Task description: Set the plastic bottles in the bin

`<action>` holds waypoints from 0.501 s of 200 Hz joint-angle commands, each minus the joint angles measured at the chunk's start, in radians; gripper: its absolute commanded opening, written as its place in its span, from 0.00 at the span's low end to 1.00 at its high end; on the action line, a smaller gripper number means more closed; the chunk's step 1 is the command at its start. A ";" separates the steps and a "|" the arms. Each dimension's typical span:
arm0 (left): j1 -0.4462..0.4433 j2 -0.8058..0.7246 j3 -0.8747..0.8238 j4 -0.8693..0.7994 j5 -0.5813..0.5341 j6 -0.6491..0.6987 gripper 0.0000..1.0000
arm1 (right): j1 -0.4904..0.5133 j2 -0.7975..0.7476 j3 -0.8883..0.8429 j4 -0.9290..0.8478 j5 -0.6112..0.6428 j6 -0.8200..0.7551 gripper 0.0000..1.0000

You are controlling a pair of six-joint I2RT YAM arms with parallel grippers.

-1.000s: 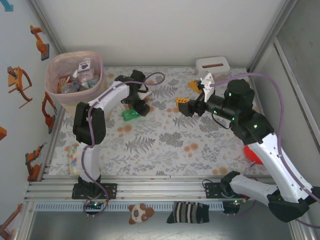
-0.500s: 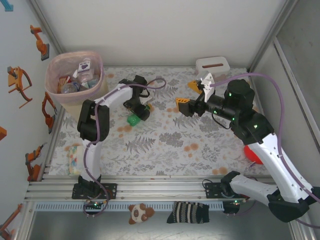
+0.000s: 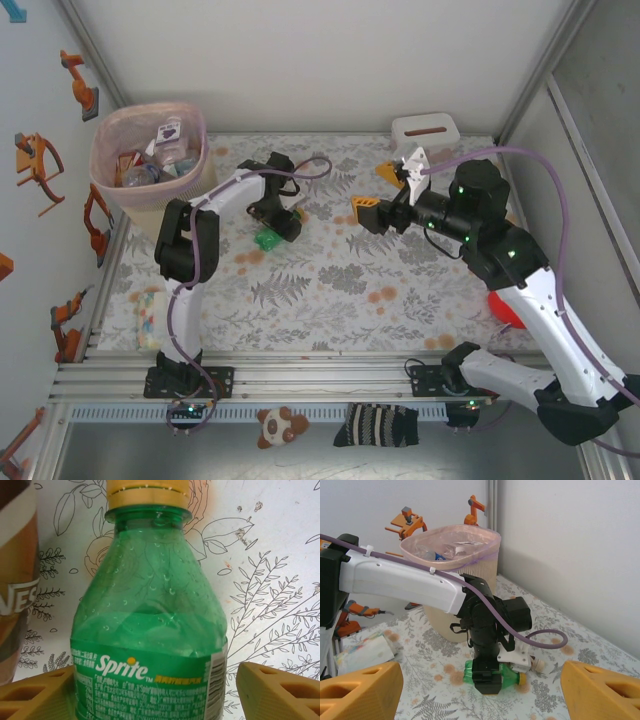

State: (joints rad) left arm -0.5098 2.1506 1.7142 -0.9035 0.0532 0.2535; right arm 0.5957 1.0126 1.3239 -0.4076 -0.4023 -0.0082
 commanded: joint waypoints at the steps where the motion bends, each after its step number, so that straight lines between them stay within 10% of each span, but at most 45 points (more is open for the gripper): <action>1: 0.001 0.020 -0.006 0.000 0.020 -0.017 0.77 | 0.006 -0.022 -0.009 0.010 -0.004 0.007 0.81; 100: 0.001 -0.054 0.001 0.006 0.030 -0.034 0.63 | 0.005 -0.037 -0.009 0.010 0.006 0.008 0.81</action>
State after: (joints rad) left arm -0.5098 2.1521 1.7134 -0.8936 0.0566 0.2379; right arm 0.5957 0.9958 1.3209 -0.4080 -0.4019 -0.0082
